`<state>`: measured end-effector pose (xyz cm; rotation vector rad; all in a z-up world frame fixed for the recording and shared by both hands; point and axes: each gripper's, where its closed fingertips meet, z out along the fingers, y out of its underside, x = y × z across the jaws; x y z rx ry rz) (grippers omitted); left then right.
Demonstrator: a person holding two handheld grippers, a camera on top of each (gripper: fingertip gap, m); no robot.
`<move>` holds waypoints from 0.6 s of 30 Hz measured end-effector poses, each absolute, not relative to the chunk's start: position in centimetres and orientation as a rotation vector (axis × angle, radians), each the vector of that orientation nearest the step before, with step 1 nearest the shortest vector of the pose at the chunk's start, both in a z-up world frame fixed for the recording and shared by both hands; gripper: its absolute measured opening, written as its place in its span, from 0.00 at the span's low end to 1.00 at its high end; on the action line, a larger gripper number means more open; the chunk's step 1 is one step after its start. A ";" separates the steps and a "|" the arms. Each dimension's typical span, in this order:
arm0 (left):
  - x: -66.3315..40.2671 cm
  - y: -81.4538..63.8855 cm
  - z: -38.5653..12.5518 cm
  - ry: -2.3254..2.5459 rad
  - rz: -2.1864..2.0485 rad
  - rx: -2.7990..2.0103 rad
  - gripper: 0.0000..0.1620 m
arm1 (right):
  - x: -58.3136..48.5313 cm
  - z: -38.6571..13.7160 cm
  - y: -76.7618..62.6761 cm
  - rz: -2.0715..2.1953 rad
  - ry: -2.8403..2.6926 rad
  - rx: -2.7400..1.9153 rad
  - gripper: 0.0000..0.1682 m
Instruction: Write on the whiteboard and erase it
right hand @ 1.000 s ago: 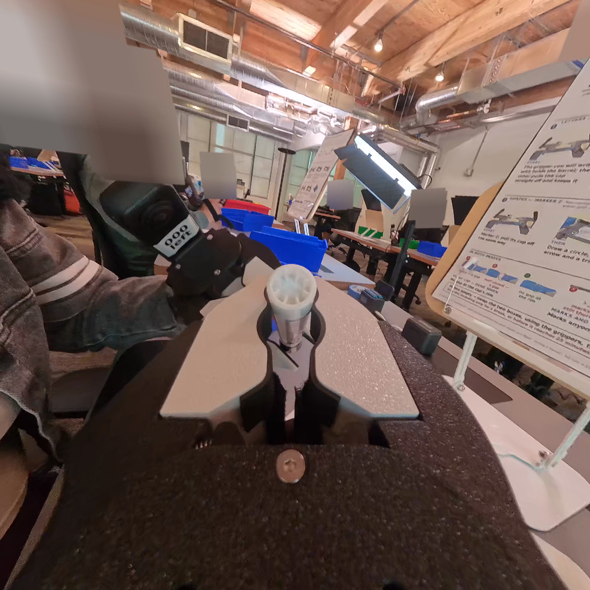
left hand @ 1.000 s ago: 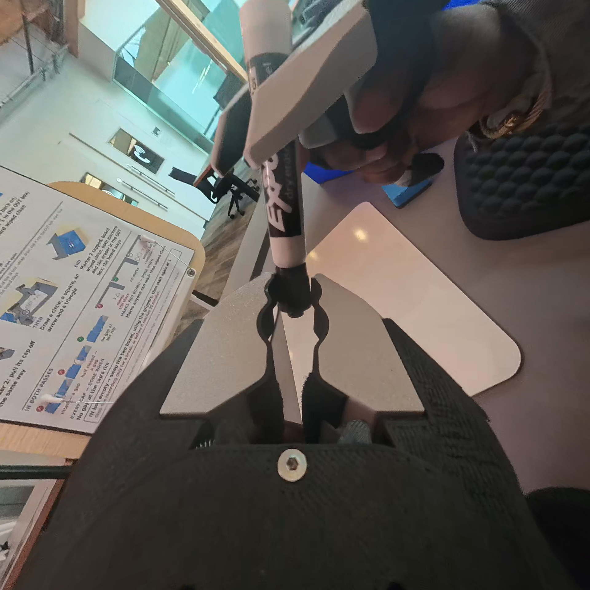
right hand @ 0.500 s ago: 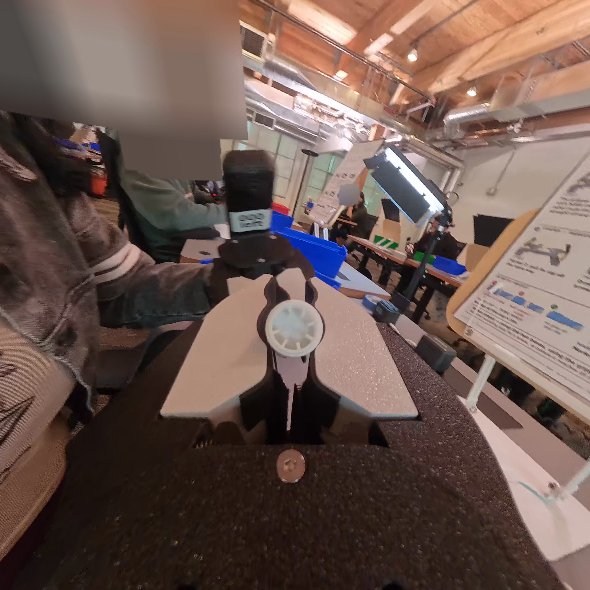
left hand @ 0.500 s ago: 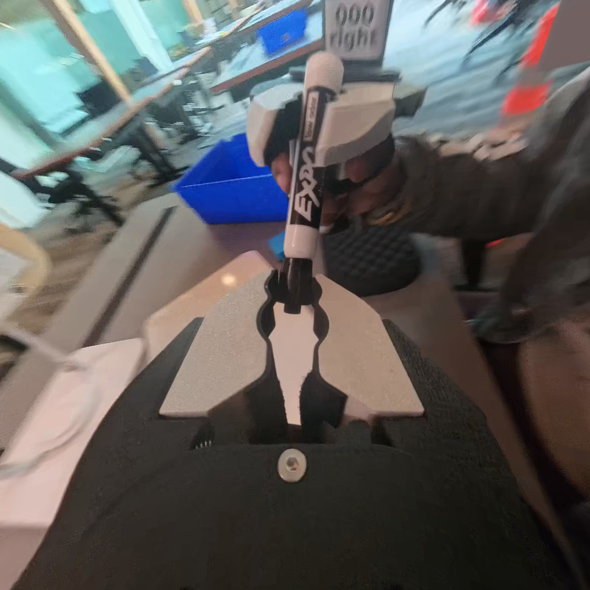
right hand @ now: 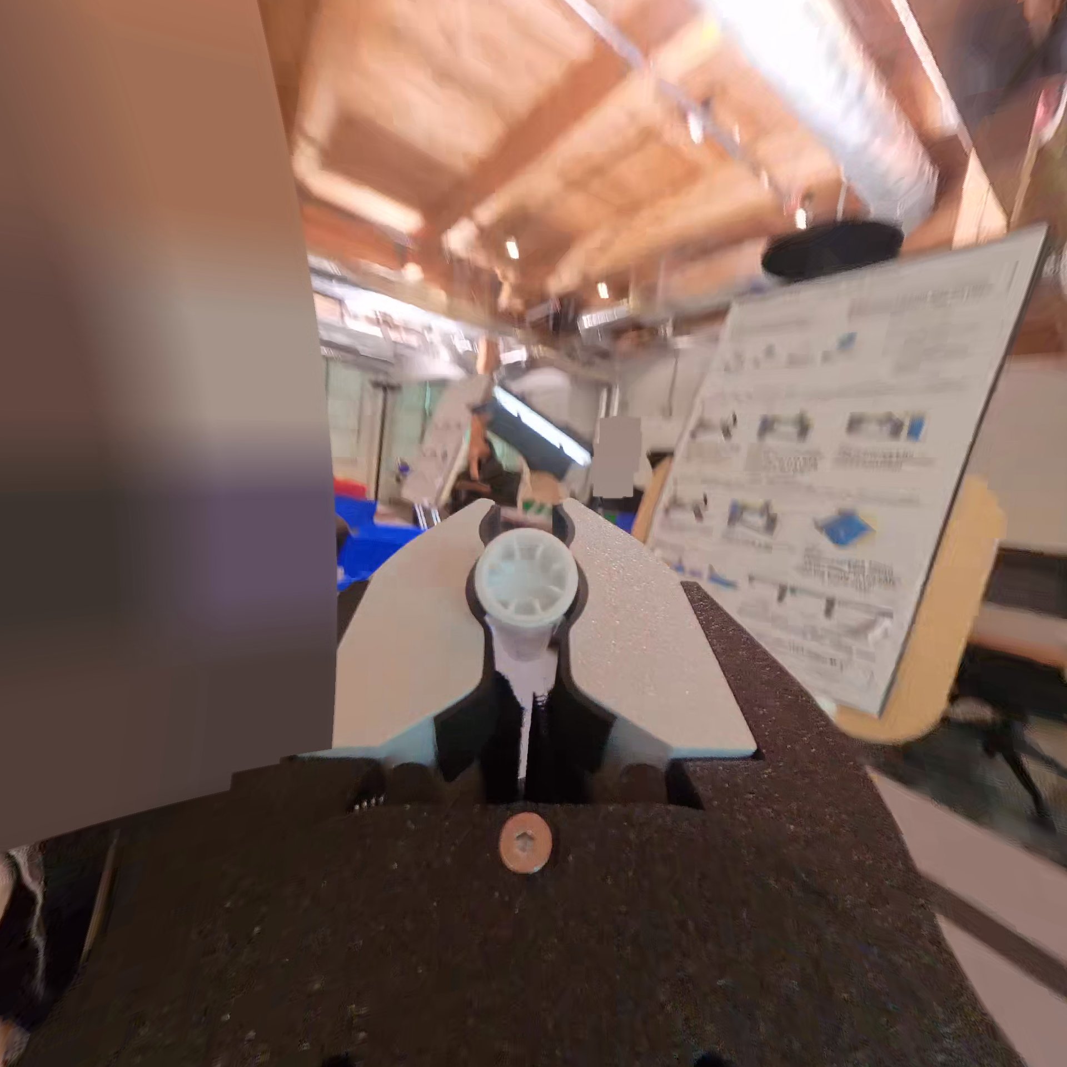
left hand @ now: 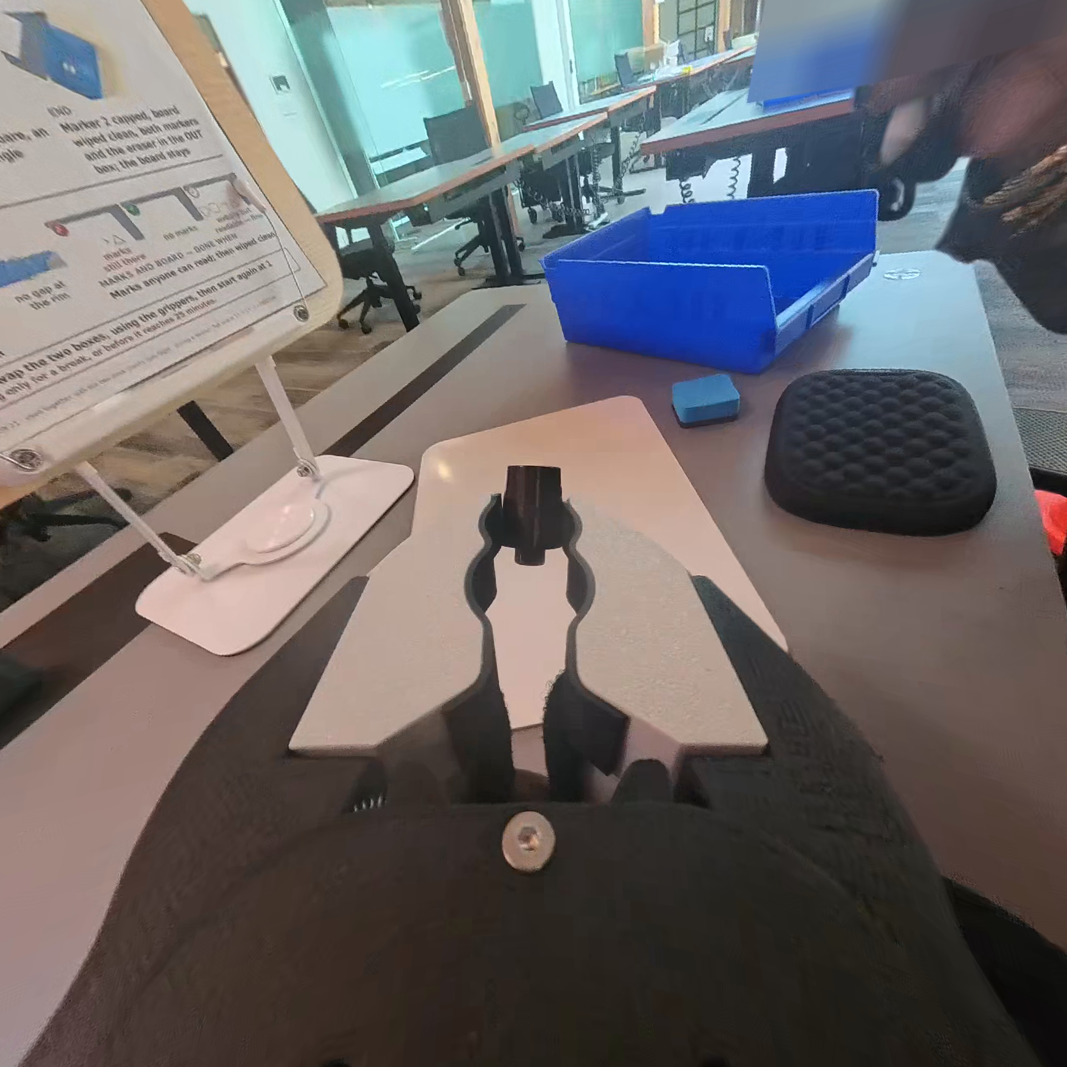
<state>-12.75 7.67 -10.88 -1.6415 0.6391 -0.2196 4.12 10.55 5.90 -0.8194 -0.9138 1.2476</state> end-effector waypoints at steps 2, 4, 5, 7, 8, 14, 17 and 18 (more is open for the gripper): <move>-12.3 8.4 -12.9 0.619 -0.257 -1.739 0.12 | 1.5 4.0 11.2 1.327 -0.973 -0.904 0.11; -12.7 9.1 -16.2 0.611 -0.278 -1.910 0.12 | -1.3 1.6 11.8 1.351 -1.036 -0.980 0.11; -13.4 9.3 -17.7 0.616 -0.239 -1.978 0.12 | -2.6 0.4 12.1 1.349 -1.072 -1.011 0.11; -14.3 9.4 -19.6 0.618 -0.183 -2.040 0.12 | -4.9 -2.1 12.4 1.370 -1.125 -1.074 0.11; -14.3 9.3 -20.3 0.618 -0.201 -2.054 0.12 | -5.9 -3.3 12.5 1.378 -1.144 -1.102 0.11; -16.1 9.5 -22.8 0.574 -0.203 -2.174 0.12 | -10.7 -10.5 13.6 1.297 -1.284 -1.261 0.11; -16.4 9.5 -23.5 0.543 -0.249 -2.202 0.12 | -12.6 -13.7 13.4 1.238 -1.389 -1.304 0.11; -16.5 9.6 -23.7 0.538 -0.248 -2.210 0.12 | -13.2 -14.5 13.2 1.223 -1.419 -1.312 0.11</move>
